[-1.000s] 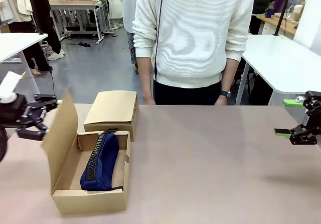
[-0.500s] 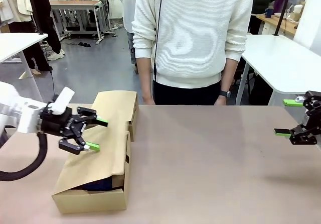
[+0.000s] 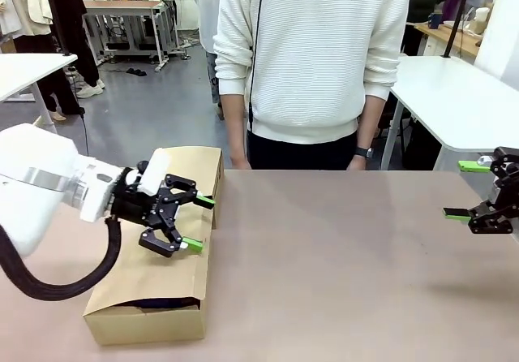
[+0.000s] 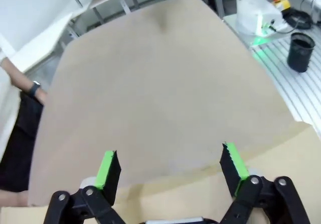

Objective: Place items inside the box.
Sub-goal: Close the lid of the Mailer Box closest to the robot.

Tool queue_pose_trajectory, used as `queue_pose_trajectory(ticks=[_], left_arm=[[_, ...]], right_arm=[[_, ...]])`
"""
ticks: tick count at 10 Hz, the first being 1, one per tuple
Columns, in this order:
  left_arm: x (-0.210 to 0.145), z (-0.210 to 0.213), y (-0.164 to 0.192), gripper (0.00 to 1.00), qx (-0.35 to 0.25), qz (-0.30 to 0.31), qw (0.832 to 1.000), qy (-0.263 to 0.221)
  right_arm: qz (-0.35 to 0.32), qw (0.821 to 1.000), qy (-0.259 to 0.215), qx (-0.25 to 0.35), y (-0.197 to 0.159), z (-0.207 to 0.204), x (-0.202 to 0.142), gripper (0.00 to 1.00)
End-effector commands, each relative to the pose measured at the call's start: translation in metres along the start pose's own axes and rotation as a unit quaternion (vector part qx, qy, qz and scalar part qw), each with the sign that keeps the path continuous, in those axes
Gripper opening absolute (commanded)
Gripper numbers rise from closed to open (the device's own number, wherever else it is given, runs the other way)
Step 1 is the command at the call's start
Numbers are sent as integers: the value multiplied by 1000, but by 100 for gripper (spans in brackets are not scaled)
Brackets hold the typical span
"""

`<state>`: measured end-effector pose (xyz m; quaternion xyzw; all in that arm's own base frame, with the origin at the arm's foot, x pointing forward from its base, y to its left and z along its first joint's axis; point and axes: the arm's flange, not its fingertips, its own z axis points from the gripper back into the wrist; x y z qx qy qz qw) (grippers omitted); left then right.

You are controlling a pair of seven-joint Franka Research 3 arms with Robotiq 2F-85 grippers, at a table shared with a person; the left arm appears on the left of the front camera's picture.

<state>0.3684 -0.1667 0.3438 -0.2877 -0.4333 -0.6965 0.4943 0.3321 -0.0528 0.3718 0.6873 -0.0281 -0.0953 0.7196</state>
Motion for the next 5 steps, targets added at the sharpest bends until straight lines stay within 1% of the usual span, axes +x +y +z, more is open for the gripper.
queue_pose_trajectory(ticks=[1,3,5], left_arm=[[-18,11,-213,100,15,-26,999,12],[-18,20,-212,100,10,-8,1000,-4],[-20,37,-202,100,16,29,998,-45]], right_arm=[[-9,1000,-5,11,7,-1,1,100],[-9,1000,-5,11,7,-1,1,100],[-9,1000,-5,11,7,-1,1,100]])
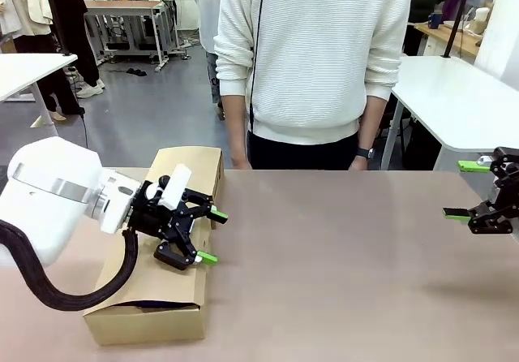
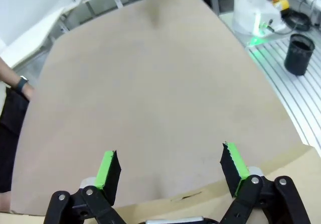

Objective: Place items inside the box.
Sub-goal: Close the lid of the Mailer Box closest to the robot.

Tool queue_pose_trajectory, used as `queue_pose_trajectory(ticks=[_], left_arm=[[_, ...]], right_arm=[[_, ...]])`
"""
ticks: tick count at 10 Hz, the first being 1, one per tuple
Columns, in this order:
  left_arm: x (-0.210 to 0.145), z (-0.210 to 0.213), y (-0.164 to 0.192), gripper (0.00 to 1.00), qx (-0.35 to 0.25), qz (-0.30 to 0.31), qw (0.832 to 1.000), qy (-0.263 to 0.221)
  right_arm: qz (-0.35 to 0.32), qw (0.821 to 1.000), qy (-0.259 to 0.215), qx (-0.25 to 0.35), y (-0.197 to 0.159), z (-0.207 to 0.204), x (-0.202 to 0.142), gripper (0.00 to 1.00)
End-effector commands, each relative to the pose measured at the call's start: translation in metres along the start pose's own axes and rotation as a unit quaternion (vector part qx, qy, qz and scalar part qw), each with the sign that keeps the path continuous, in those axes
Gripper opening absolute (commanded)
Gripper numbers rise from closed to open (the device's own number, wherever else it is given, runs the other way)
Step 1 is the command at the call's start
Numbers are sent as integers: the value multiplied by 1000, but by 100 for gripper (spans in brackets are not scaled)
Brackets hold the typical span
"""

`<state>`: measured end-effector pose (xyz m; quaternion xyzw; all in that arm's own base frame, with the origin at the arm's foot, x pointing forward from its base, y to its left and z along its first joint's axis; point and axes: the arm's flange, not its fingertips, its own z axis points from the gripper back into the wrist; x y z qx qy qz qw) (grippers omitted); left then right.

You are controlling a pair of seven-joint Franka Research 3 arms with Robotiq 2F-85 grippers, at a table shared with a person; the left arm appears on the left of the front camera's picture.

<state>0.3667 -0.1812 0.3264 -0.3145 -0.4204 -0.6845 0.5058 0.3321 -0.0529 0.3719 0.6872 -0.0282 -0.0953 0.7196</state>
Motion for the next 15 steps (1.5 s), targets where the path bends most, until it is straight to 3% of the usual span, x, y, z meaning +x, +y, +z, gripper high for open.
queue_pose_trajectory(ticks=[1,6,12,15], left_arm=[[-26,60,-194,100,30,8,998,-63],[-32,90,-188,100,15,62,995,-75],[-45,90,-197,100,-5,43,998,-47],[-38,97,-197,100,-8,38,997,-61]], right_arm=[[-10,1000,-5,11,7,-1,1,100],[-10,1000,-5,11,7,-1,1,100],[-10,1000,-5,11,7,-1,1,100],[-10,1000,-5,11,7,-1,1,100]])
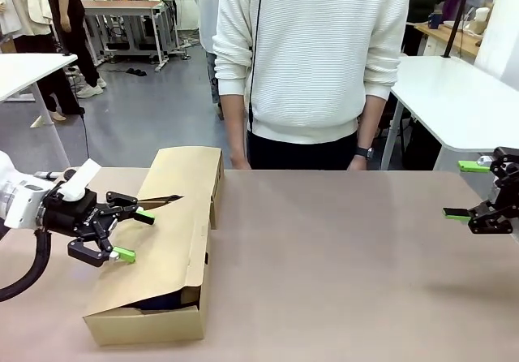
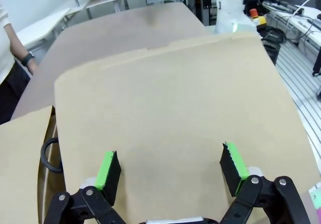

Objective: Place items inside the box.
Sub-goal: Close the lid of the Mailer Box closest to the robot.

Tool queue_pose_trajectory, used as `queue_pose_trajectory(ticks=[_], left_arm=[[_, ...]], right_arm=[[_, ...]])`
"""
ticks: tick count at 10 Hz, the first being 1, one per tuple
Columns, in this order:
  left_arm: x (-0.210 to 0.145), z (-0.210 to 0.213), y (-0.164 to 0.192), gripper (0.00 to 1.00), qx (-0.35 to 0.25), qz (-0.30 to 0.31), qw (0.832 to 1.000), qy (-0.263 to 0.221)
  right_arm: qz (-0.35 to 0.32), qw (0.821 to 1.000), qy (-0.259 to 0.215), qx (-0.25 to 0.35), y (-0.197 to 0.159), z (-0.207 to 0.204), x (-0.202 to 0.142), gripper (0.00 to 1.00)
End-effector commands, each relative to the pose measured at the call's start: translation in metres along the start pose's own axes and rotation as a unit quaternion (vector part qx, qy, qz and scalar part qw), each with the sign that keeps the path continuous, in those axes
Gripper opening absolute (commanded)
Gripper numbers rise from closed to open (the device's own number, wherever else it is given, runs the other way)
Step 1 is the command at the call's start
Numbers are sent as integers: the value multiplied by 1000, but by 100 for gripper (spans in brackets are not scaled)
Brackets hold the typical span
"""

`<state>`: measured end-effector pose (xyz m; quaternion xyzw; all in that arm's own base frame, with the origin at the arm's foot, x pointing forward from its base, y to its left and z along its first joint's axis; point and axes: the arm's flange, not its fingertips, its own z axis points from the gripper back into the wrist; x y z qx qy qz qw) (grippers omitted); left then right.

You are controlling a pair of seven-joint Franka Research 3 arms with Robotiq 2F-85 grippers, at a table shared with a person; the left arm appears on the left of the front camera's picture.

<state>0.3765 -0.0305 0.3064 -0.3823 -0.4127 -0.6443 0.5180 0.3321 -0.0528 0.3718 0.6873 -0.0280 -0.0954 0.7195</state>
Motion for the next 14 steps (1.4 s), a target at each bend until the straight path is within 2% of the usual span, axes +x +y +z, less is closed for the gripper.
queue_pose_trajectory(ticks=[1,3,5,6,7,8,9,10,11,12,13,14], left_arm=[[30,-29,-183,100,17,-24,999,-27],[61,1,-185,100,22,-6,998,-59],[86,33,-184,100,36,106,989,-99],[93,47,-178,100,51,213,969,-115],[95,58,-170,100,48,325,937,-122],[91,68,-162,100,47,409,904,-114],[87,74,-156,100,55,455,881,-114],[83,79,-155,100,32,490,862,-122],[80,80,-155,100,19,505,854,-121],[71,81,-151,100,33,489,865,-109],[66,162,-84,100,33,478,872,-104],[66,162,-84,100,33,478,872,-104]], right_arm=[[-9,1000,-5,11,7,-1,1,100],[-9,1000,-5,11,7,-1,1,100],[-9,1000,-5,11,7,-1,1,100],[-9,1000,-5,11,7,-1,1,100],[-9,1000,-5,11,7,-1,1,100],[-9,1000,-5,11,7,-1,1,100],[-9,1000,-5,11,7,-1,1,100],[-9,1000,-5,11,7,-1,1,100],[-9,1000,-5,11,7,-1,1,100],[-9,1000,-5,11,7,-1,1,100],[-9,1000,-5,11,7,-1,1,100],[-9,1000,-5,11,7,-1,1,100]])
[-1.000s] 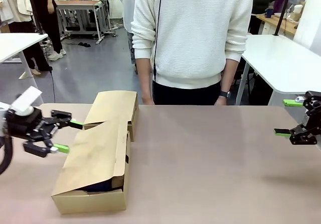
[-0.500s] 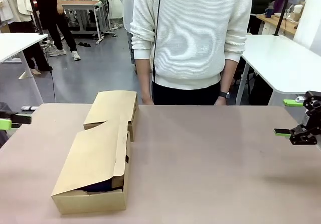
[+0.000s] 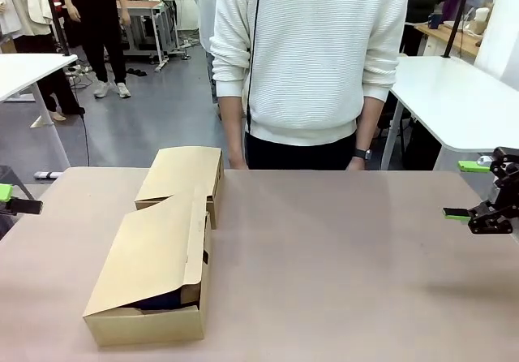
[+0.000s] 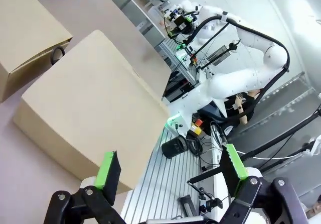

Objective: Place items inside the box.
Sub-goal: Close the lid of the Mailer Box closest to the robot.

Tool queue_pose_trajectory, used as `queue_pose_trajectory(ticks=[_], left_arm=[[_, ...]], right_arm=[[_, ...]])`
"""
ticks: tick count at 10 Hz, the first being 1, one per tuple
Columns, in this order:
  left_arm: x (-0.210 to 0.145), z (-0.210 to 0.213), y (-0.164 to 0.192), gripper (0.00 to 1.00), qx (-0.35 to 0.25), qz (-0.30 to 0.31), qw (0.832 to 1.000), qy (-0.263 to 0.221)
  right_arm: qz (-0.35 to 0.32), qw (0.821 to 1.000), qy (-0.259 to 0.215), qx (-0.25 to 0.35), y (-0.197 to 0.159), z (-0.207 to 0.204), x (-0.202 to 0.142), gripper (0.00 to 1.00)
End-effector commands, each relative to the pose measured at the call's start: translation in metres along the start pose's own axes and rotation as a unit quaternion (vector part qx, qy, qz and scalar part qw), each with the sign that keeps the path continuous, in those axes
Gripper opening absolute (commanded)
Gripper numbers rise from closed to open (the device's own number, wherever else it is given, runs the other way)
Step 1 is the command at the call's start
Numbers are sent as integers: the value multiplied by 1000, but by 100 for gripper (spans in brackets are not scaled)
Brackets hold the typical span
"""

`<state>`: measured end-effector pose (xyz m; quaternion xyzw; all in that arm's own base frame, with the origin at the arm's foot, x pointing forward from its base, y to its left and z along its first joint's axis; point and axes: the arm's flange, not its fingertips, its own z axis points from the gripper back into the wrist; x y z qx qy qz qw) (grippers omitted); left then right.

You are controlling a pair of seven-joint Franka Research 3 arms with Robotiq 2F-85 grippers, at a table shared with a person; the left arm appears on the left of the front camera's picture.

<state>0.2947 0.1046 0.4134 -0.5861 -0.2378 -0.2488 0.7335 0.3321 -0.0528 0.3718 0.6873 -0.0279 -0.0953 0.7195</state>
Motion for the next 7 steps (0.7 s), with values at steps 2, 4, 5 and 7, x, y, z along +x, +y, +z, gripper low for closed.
queue_pose_trajectory(ticks=[2,4,5,7], left_arm=[[0,3,-2,100,2,-20,1000,-3],[0,3,-2,100,2,-20,1000,-3],[0,3,-2,100,2,-20,1000,-3],[0,3,-2,100,2,-20,1000,-3]], right_arm=[[-9,1000,-5,11,7,-1,1,100],[-9,1000,-5,11,7,-1,1,100],[-9,1000,-5,11,7,-1,1,100],[-9,1000,-5,11,7,-1,1,100]])
